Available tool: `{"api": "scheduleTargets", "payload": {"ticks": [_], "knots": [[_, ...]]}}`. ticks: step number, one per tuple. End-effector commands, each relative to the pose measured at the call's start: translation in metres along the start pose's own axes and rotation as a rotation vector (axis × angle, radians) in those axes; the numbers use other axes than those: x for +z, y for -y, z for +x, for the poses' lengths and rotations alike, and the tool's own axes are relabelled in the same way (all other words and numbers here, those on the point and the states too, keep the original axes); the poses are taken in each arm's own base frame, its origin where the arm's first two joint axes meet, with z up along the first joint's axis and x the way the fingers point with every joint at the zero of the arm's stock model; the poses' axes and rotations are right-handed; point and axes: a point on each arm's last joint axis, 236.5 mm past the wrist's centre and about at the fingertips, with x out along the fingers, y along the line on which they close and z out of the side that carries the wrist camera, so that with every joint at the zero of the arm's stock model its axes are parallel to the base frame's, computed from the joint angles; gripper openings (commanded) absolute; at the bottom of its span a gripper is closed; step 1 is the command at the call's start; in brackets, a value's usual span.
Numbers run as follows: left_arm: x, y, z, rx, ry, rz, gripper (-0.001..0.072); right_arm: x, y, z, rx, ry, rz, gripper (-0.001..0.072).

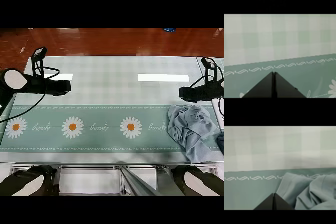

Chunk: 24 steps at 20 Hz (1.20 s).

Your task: Fold the shirts.

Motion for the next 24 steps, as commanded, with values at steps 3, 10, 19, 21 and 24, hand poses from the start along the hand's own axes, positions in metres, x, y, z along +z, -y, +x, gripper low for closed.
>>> {"api": "scheduleTargets", "payload": {"ticks": [3, 10, 19, 21, 24], "knots": [[0.000, 0.000, 0.000, 0.000, -0.001, 0.000, 0.0016, 0.000, 0.000, 0.000, 0.000, 0.000, -0.001, 0.0024], [0.000, 0.000, 0.000, 0.000, -0.001, 0.000, 0.0015, 0.000, 0.000, 0.000, 0.000, 0.000, 0.000, 0.0024], [0.021, 0.000, 0.000, 0.000, 0.088, 0.001, 0.0017, 0.014, 0.000, -0.001, -0.001, 0.058, 0.003, 0.0024], [0.031, 0.000, -0.002, -0.001, 0.130, 0.000, 0.0203, 0.027, -0.002, -0.002, 0.008, 0.117, 0.012, 0.0211], [0.049, 0.001, -0.017, -0.004, 0.168, -0.005, 0.0508, 0.041, -0.001, -0.024, -0.013, 0.126, -0.024, 0.0412]]}}
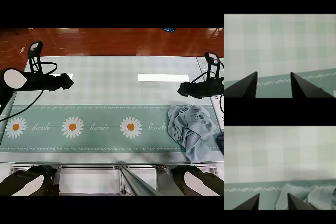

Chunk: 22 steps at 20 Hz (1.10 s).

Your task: Fold the shirts.

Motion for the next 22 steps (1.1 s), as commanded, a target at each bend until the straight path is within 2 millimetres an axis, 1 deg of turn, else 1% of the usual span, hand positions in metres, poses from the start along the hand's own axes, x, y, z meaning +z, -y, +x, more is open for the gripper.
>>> {"api": "scheduleTargets", "payload": {"ticks": [1, 2, 3, 4, 5, 6, 7, 9, 10, 12, 13, 14, 15, 17, 19, 22], "knots": [[0.024, 0.002, -0.020, -0.003, 0.037, 0.000, 0.0508, 0.011, 0.005, -0.029, -0.044, -0.020, -0.057, 0.0412], [0.030, 0.003, -0.034, -0.003, 0.029, 0.007, 0.0508, 0.008, 0.012, -0.047, -0.084, -0.050, -0.103, 0.0412], [0.032, 0.003, -0.046, -0.002, 0.019, 0.024, 0.0507, 0.002, 0.023, -0.064, -0.143, -0.055, -0.129, 0.0412], [0.028, 0.003, -0.056, -0.001, -0.001, 0.046, 0.0507, -0.006, 0.036, -0.081, -0.207, -0.055, -0.136, 0.0411], [0.016, 0.004, -0.065, -0.001, -0.043, 0.064, 0.0507, -0.016, 0.047, -0.096, -0.263, -0.046, -0.111, 0.0411], [-0.002, 0.004, -0.070, -0.003, -0.107, 0.073, 0.0506, -0.029, 0.052, -0.109, -0.295, -0.026, -0.077, 0.0411], [-0.023, 0.006, -0.074, -0.011, -0.176, 0.075, 0.0507, -0.044, 0.052, -0.116, -0.300, -0.006, -0.054, 0.0411], [-0.065, 0.008, -0.074, -0.020, -0.265, 0.084, 0.0507, -0.079, 0.054, -0.120, -0.307, 0.005, -0.009, 0.0411], [-0.086, 0.008, -0.070, -0.022, -0.294, 0.077, 0.0507, -0.098, 0.059, -0.116, -0.322, -0.007, 0.023, 0.0411], [-0.122, 0.004, -0.057, -0.015, -0.334, 0.034, 0.0507, -0.138, 0.066, -0.097, -0.336, -0.077, 0.062, 0.0411], [-0.135, 0.000, -0.049, -0.009, -0.343, 0.015, 0.0506, -0.157, 0.070, -0.084, -0.344, -0.125, 0.080, 0.0411], [-0.144, -0.005, -0.039, 0.000, -0.349, -0.011, 0.0506, -0.167, 0.074, -0.072, -0.353, -0.149, 0.086, 0.0412], [-0.150, -0.009, -0.032, 0.006, -0.345, -0.036, 0.0507, -0.171, 0.077, -0.060, -0.357, -0.154, 0.083, 0.0412], [-0.152, -0.015, -0.020, 0.017, -0.327, -0.049, 0.0507, -0.168, 0.081, -0.040, -0.360, -0.163, 0.089, 0.0412], [-0.146, -0.018, -0.011, 0.021, -0.298, -0.058, 0.0507, -0.167, 0.082, -0.018, -0.350, -0.203, 0.092, 0.0412], [-0.136, -0.017, -0.002, 0.015, -0.258, -0.076, 0.0507, -0.176, 0.077, 0.017, -0.306, -0.286, 0.111, 0.0412]]}}
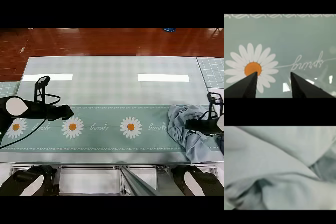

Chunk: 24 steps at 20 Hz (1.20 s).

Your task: Fold the shirts.

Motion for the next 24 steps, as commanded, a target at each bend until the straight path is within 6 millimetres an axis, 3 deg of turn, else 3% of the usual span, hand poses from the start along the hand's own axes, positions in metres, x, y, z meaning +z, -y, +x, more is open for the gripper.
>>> {"api": "scheduleTargets", "payload": {"ticks": [1, 7, 8, 10, 13, 16, 20, 22, 24], "knots": [[0.013, 0.001, 0.010, -0.018, 0.055, -0.034, 0.0506, 0.001, -0.019, 0.038, 0.048, -0.062, 0.011, 0.0412], [0.029, 0.006, 0.010, -0.042, 0.118, -0.055, 0.0506, 0.001, -0.043, 0.068, 0.124, -0.112, 0.042, 0.0407], [0.030, 0.006, 0.010, -0.043, 0.122, -0.055, 0.0506, 0.001, -0.045, 0.069, 0.132, -0.112, 0.035, 0.0367], [0.034, 0.005, 0.009, -0.041, 0.138, -0.051, 0.0507, 0.007, -0.046, 0.065, 0.138, -0.100, 0.012, 0.0041], [0.051, -0.010, -0.007, -0.025, 0.171, -0.093, 0.0506, 0.032, -0.049, 0.042, 0.158, -0.073, -0.056, 0.0024], [0.073, -0.029, -0.044, -0.002, 0.215, -0.107, 0.0506, 0.097, -0.048, -0.020, 0.171, 0.103, -0.089, 0.0023], [0.091, -0.038, -0.095, 0.015, 0.336, -0.123, 0.0506, 0.180, -0.043, -0.156, 0.203, 0.456, -0.112, 0.0023], [0.091, -0.033, -0.110, 0.014, 0.377, -0.112, 0.0505, 0.201, -0.040, -0.225, 0.216, 0.598, -0.131, 0.0023], [0.090, -0.029, -0.121, 0.011, 0.407, -0.100, 0.0506, 0.209, -0.043, -0.285, 0.250, 0.709, -0.167, 0.0023]]}}
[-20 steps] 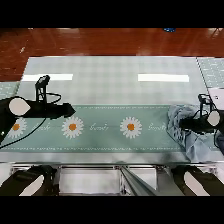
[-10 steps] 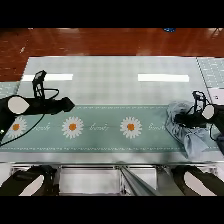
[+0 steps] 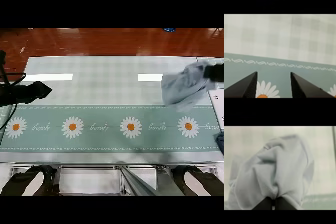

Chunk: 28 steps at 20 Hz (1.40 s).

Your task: Fold the shirts.

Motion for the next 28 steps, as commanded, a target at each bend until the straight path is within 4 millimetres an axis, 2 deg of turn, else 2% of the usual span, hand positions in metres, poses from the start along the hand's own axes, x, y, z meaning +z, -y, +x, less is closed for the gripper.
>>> {"api": "scheduleTargets", "payload": {"ticks": [1, 4, 7, 10, 15, 17, 18, 20, 21, 23, 25, 26, 28], "knots": [[0.008, 0.004, -0.022, -0.004, 0.056, 0.013, 0.0506, 0.071, -0.021, -0.087, 0.067, 0.210, -0.067, 0.0023], [0.008, 0.005, -0.023, -0.004, 0.060, 0.015, 0.0506, 0.103, -0.059, -0.139, 0.214, 0.346, -0.101, 0.0023], [0.008, 0.005, -0.023, -0.005, 0.060, 0.014, 0.0506, 0.108, -0.101, -0.169, 0.394, 0.395, -0.131, 0.0023], [0.008, 0.005, -0.023, -0.005, 0.058, 0.013, 0.0506, 0.091, -0.144, -0.177, 0.533, 0.347, -0.199, 0.0023], [-0.004, 0.000, -0.016, 0.000, 0.023, 0.005, 0.0506, 0.029, -0.242, -0.181, 0.763, 0.180, -0.409, 0.0023], [-0.012, -0.002, -0.012, 0.003, -0.003, -0.001, 0.0506, 0.001, -0.273, -0.166, 0.826, 0.089, -0.440, 0.0023], [-0.017, -0.004, -0.010, 0.005, -0.018, -0.004, 0.0506, -0.020, -0.287, -0.151, 0.848, 0.020, -0.453, 0.0023], [-0.025, -0.006, -0.007, 0.007, -0.041, -0.009, 0.0506, -0.074, -0.306, -0.112, 0.862, -0.149, -0.472, 0.0023], [-0.028, -0.007, -0.006, 0.007, -0.049, -0.012, 0.0506, -0.101, -0.309, -0.089, 0.847, -0.226, -0.469, 0.0023], [-0.035, -0.005, -0.002, -0.005, -0.070, -0.026, 0.0506, -0.153, -0.304, -0.037, 0.785, -0.369, -0.425, 0.0023], [-0.047, 0.000, 0.004, -0.039, -0.104, -0.059, 0.0506, -0.203, -0.292, 0.006, 0.715, -0.490, -0.388, 0.0023], [-0.056, 0.002, 0.008, -0.051, -0.128, -0.069, 0.0506, -0.226, -0.286, 0.022, 0.688, -0.548, -0.375, 0.0023], [-0.082, 0.007, 0.020, -0.067, -0.195, -0.059, 0.0506, -0.258, -0.278, 0.044, 0.647, -0.638, -0.352, 0.0024]]}}
